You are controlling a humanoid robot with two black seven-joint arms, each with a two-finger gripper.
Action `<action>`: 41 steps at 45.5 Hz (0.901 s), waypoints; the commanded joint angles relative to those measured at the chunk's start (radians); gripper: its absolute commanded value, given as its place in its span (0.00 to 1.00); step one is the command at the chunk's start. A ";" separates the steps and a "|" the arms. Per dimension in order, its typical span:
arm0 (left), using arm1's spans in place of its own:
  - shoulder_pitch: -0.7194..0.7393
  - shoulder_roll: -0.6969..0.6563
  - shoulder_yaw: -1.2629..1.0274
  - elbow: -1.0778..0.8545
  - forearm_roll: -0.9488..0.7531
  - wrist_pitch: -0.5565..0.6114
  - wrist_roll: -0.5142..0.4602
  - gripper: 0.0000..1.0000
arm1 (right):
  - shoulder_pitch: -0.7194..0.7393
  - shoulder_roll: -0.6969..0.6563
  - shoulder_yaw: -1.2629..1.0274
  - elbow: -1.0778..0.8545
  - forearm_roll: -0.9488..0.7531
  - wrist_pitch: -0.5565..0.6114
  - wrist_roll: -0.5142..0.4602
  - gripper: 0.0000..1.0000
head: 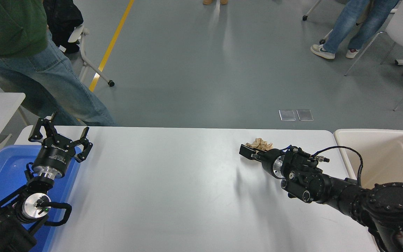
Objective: Clean the table surface
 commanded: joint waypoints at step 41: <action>0.000 0.000 0.000 0.000 0.000 -0.001 0.000 0.99 | 0.003 0.000 -0.036 -0.017 0.011 0.023 -0.043 0.79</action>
